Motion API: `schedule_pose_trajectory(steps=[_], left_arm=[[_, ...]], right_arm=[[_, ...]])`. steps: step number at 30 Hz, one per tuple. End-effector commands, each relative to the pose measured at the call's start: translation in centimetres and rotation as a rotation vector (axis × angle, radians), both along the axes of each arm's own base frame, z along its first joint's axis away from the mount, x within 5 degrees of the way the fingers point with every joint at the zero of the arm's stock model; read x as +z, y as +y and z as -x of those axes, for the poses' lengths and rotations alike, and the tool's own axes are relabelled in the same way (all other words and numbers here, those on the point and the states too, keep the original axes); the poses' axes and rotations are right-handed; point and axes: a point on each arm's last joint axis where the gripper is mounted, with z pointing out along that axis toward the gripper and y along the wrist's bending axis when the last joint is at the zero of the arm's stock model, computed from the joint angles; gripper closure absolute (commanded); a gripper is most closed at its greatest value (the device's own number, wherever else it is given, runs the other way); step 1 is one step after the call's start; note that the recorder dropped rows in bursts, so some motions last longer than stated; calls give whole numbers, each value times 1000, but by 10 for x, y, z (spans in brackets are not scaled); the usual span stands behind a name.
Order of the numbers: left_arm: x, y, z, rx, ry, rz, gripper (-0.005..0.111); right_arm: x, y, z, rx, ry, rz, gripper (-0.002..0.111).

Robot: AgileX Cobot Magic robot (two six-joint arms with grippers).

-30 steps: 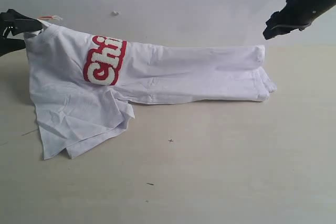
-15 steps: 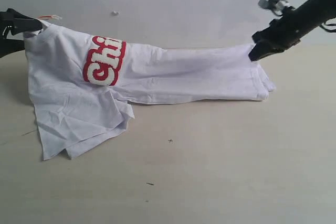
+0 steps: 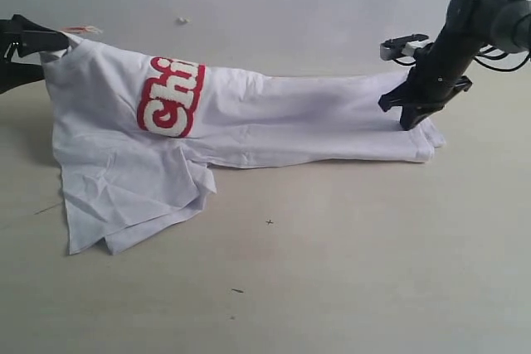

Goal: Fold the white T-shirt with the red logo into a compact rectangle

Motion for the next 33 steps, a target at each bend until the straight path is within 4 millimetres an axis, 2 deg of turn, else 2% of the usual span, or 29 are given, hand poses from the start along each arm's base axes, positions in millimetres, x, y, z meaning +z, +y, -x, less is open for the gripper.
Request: schedule_pose_trajectory(steps=[1, 6, 13, 16, 18, 25, 29, 33], left_arm=[[7, 0, 0, -9, -21, 11, 2], [8, 0, 0, -14, -21, 14, 2], [5, -1, 2, -42, -23, -27, 2], [9, -1, 1, 6, 24, 81, 2], [15, -4, 2, -24, 5, 148, 2], [24, -8, 4, -76, -3, 227, 2], [30, 4, 3, -23, -36, 290, 2], [28, 16, 6, 0, -6, 288, 2]], right_arm=[[-4, -4, 9, -13, 91, 17, 108], [-1, 7, 19, -21, 130, -34, 108], [14, 5, 20, -19, 104, -13, 108], [15, 5, 20, -18, 102, -11, 108], [15, 4, 20, -17, 103, -6, 108], [15, 1, 21, -8, 107, 30, 108], [10, -10, 22, -11, 133, 148, 108], [-1, -13, 23, -13, 154, 147, 108]])
